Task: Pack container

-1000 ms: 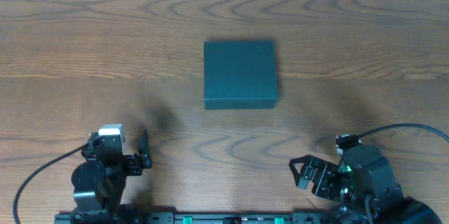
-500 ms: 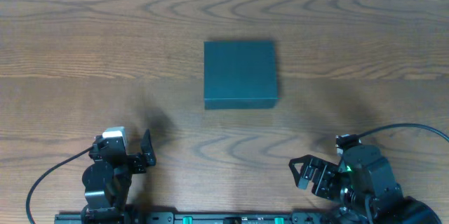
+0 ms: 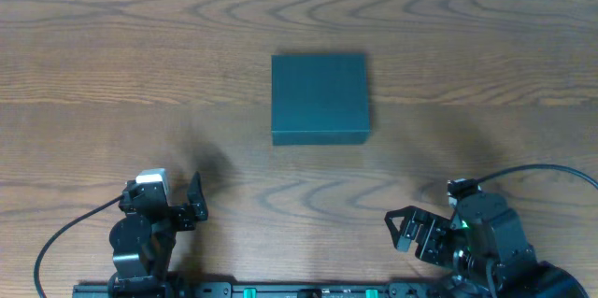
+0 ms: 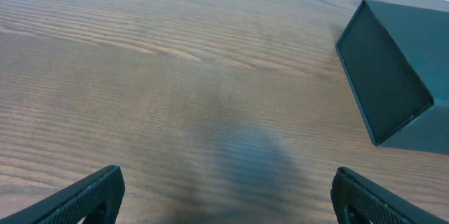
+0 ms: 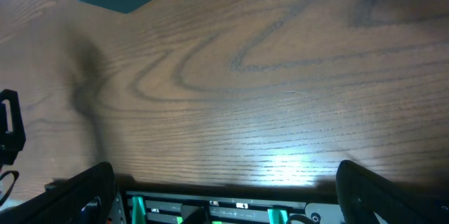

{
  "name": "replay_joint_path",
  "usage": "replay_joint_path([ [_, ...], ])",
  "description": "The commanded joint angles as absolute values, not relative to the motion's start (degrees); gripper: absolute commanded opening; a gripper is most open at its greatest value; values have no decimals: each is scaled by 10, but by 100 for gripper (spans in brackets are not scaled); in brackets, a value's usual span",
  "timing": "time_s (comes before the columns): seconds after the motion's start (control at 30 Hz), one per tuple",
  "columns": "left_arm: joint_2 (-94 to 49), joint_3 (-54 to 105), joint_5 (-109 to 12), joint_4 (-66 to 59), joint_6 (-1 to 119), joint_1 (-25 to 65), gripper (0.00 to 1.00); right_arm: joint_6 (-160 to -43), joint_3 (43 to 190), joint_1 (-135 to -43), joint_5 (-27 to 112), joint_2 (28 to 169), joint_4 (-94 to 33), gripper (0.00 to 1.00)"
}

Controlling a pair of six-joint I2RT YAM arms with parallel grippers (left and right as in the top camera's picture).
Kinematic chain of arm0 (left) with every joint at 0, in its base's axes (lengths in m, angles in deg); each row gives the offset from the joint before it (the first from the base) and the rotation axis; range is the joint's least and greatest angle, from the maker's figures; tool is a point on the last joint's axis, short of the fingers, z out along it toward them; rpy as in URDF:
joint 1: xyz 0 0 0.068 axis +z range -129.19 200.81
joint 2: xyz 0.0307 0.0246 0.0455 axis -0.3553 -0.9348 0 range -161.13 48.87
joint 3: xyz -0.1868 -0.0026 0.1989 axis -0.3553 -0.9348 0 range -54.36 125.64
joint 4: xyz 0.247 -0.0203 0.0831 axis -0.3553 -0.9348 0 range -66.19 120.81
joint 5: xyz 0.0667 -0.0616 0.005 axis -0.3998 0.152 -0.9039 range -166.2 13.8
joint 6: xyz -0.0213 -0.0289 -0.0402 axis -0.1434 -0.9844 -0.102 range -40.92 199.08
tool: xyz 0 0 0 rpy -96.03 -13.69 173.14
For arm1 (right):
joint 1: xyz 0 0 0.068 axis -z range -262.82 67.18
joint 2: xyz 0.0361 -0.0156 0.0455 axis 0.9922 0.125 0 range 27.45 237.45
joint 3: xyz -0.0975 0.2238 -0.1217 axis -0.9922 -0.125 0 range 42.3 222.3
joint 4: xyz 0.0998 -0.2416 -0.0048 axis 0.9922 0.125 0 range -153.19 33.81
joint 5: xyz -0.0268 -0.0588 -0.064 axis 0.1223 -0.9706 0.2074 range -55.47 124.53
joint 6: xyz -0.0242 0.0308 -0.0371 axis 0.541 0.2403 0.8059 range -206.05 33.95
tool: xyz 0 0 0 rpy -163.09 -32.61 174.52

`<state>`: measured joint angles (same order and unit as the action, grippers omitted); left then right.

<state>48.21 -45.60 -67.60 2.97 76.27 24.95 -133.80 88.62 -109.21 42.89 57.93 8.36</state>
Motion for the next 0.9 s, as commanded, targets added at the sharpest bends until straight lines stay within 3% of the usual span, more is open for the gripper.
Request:
replay_joint_path([
  [0.0, 487, -466, -672, 32, 761, 253, 95, -1344, 886, -1095, 429, 578, 84, 99],
  [0.13, 487, -466, -672, 32, 761, 253, 95, -1328, 886, -1095, 415, 578, 85, 99],
  [0.27, 487, -466, -672, 32, 761, 253, 95, -1284, 877, -1101, 261, 566, 51, 99],
  [0.5, 487, -466, -672, 32, 761, 253, 95, -1021, 727, -1099, 225, 443, -158, 99],
  [0.87, 487, -466, -672, 32, 761, 253, 95, -1008, 562, -1100, 251, 278, -189, 99],
])
